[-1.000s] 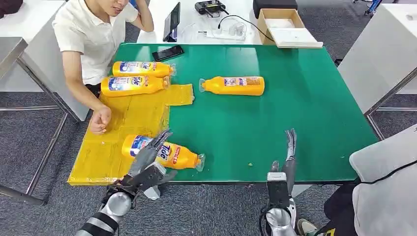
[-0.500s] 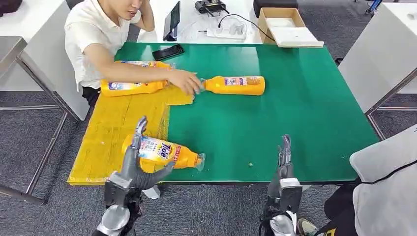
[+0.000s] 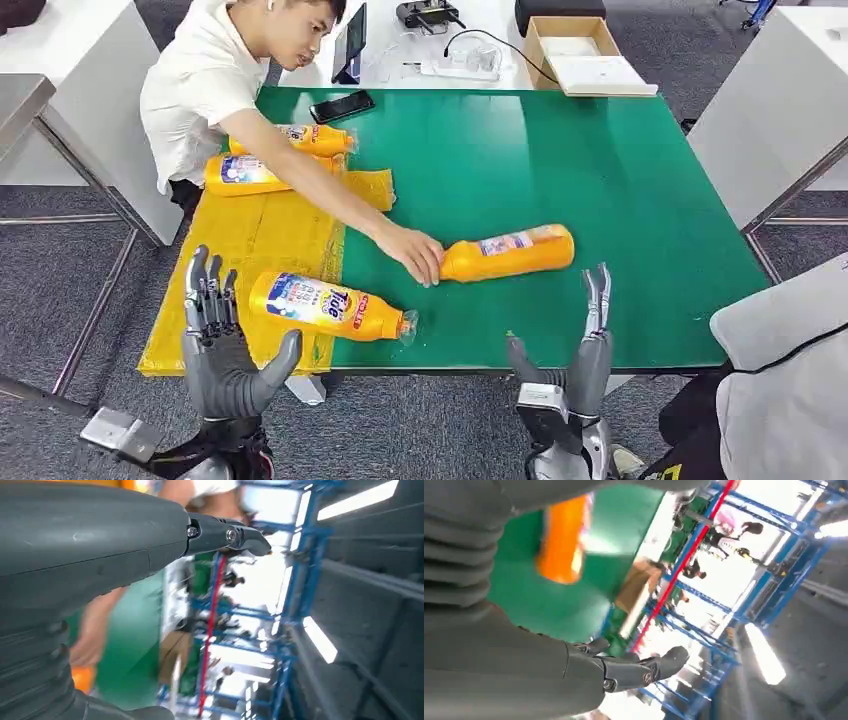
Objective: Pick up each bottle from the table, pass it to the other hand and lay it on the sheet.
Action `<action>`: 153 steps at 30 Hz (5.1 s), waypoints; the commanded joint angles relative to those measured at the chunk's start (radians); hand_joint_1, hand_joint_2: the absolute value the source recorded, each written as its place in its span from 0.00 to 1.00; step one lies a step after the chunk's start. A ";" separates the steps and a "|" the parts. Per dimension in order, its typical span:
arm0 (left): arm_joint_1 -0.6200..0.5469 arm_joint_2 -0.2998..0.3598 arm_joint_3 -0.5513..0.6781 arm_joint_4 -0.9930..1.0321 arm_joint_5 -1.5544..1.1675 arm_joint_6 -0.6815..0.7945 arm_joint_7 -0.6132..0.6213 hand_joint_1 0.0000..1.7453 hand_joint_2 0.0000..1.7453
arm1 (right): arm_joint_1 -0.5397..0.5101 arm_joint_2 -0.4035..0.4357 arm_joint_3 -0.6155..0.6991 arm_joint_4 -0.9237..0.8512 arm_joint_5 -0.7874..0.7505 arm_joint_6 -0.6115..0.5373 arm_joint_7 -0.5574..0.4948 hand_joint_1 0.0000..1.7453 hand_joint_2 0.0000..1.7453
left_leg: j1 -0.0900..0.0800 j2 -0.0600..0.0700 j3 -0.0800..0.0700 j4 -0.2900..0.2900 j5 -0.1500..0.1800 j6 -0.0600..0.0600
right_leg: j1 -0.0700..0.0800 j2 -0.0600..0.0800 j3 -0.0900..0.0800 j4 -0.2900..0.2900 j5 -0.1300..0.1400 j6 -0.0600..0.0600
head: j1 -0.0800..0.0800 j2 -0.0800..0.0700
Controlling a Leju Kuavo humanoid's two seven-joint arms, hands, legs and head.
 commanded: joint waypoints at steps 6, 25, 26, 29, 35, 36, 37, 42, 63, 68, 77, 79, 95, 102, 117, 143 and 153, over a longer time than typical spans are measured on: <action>0.013 0.019 -0.016 -0.038 -0.040 0.056 -0.037 0.00 1.00 | -0.160 -0.154 -0.026 0.367 0.301 -0.067 0.118 0.00 1.00 | 0.000 0.002 0.003 -0.001 0.000 -0.001 | 0.000 0.001 0.002 -0.002 0.000 -0.001 | 0.000 0.000; -0.073 0.029 -0.050 0.126 -0.076 0.067 0.138 0.00 1.00 | -0.386 -0.168 0.038 0.745 0.391 0.054 0.263 0.00 1.00 | 0.000 0.002 0.004 -0.002 0.000 -0.001 | 0.000 0.001 0.003 -0.002 0.001 -0.001 | 0.000 0.000; -0.078 0.031 -0.053 0.136 -0.075 0.060 0.151 0.00 1.00 | -0.396 -0.171 0.045 0.760 0.411 0.050 0.283 0.00 1.00 | 0.000 0.002 0.005 -0.002 0.001 -0.002 | 0.001 0.000 0.005 -0.003 0.001 -0.002 | 0.001 0.000; -0.081 0.033 -0.055 0.144 -0.019 -0.015 0.224 0.00 1.00 | -0.425 -0.178 0.052 0.802 0.466 0.043 0.375 0.00 1.00 | 0.000 0.003 0.006 -0.002 0.000 -0.002 | 0.001 0.001 0.005 -0.002 0.000 -0.002 | 0.000 0.000; -0.094 0.034 -0.061 0.172 0.004 -0.081 0.279 0.00 1.00 | -0.480 -0.204 0.046 0.875 0.516 0.113 0.461 0.00 1.00 | 0.000 0.002 0.003 -0.001 0.000 -0.001 | 0.000 0.001 0.003 -0.001 0.000 -0.001 | 0.000 0.000; -0.094 0.034 -0.061 0.172 0.004 -0.081 0.279 0.00 1.00 | -0.480 -0.204 0.046 0.875 0.516 0.113 0.461 0.00 1.00 | 0.000 0.002 0.005 -0.001 0.000 -0.001 | 0.000 0.001 0.004 -0.001 0.000 -0.001 | 0.000 0.000; -0.101 0.035 -0.062 0.177 0.006 -0.088 0.288 0.00 1.00 | -0.489 -0.207 0.049 0.887 0.523 0.128 0.466 0.00 1.00 | 0.000 0.002 0.004 -0.001 0.000 -0.001 | 0.000 0.001 0.003 -0.001 0.000 -0.001 | 0.000 0.000; -0.110 0.039 -0.065 0.183 0.042 -0.143 0.339 0.00 1.00 | -0.521 -0.216 0.084 0.932 0.585 0.211 0.547 0.00 1.00 | 0.000 0.001 0.004 -0.001 0.000 -0.001 | 0.000 0.000 0.004 -0.001 0.000 -0.001 | 0.000 0.000; -0.130 0.028 -0.052 0.225 0.149 -0.239 0.409 0.00 1.00 | -0.563 -0.215 0.110 1.021 0.582 0.381 0.531 1.00 1.00 | 0.000 0.003 0.014 -0.001 0.001 -0.001 | 0.001 0.000 0.012 -0.002 0.001 -0.001 | 0.000 0.000; -0.128 0.030 -0.051 0.227 0.187 -0.249 0.425 0.00 1.00 | -0.559 -0.213 0.110 1.045 0.551 0.435 0.523 1.00 1.00 | 0.001 0.003 0.014 -0.001 0.000 -0.001 | 0.001 0.000 0.013 -0.002 0.001 -0.001 | 0.000 0.000; -0.116 0.031 -0.047 0.211 0.185 -0.196 0.387 0.00 1.00 | -0.513 -0.178 0.012 0.961 0.305 0.470 0.310 1.00 1.00 | 0.002 0.003 0.016 -0.002 0.001 -0.002 | 0.003 -0.001 0.013 -0.004 0.002 -0.003 | 0.001 0.000; -0.100 0.019 -0.035 0.199 0.128 -0.118 0.353 0.00 1.00 | -0.485 -0.147 -0.004 0.878 0.243 0.450 0.270 1.00 1.00 | 0.002 0.007 0.018 -0.003 0.000 -0.003 | 0.003 0.001 0.015 -0.005 0.002 -0.003 | 0.001 0.000; -0.077 -0.004 -0.025 0.253 0.111 -0.010 0.332 0.00 1.00 | -0.345 -0.095 0.046 0.506 0.084 0.397 0.257 1.00 1.00 | 0.002 0.010 0.008 -0.001 -0.002 -0.002 | 0.002 0.007 0.006 0.000 0.000 -0.003 | 0.000 0.000; -0.041 -0.011 -0.023 0.244 0.192 0.000 0.319 0.00 1.00 | -0.282 -0.061 0.057 0.345 -0.025 0.373 0.212 1.00 1.00 | 0.000 0.009 0.005 -0.001 -0.002 -0.001 | 0.001 0.008 0.002 0.000 0.001 -0.002 | 0.000 0.000; -0.102 0.036 -0.139 0.335 0.237 -0.168 0.337 0.00 1.00 | -0.219 0.029 0.342 0.244 -0.165 0.391 0.123 1.00 1.00 | 0.002 0.009 0.006 -0.002 -0.002 -0.003 | 0.002 0.008 0.003 -0.001 0.000 -0.003 | 0.000 0.000; -0.116 0.014 -0.116 0.202 0.271 -0.161 0.199 1.00 1.00 | -0.271 0.032 0.553 0.501 -0.168 0.450 0.110 1.00 1.00 | 0.002 0.007 0.005 -0.001 -0.002 -0.002 | 0.002 0.006 0.003 -0.001 0.000 -0.002 | 0.000 0.000; -0.126 0.013 -0.115 0.247 0.295 -0.215 0.233 1.00 1.00 | -0.261 0.034 0.548 0.487 -0.162 0.450 0.105 0.92 1.00 | 0.001 0.005 0.004 -0.001 -0.001 -0.002 | 0.002 0.005 0.001 -0.001 0.000 -0.001 | 0.000 0.000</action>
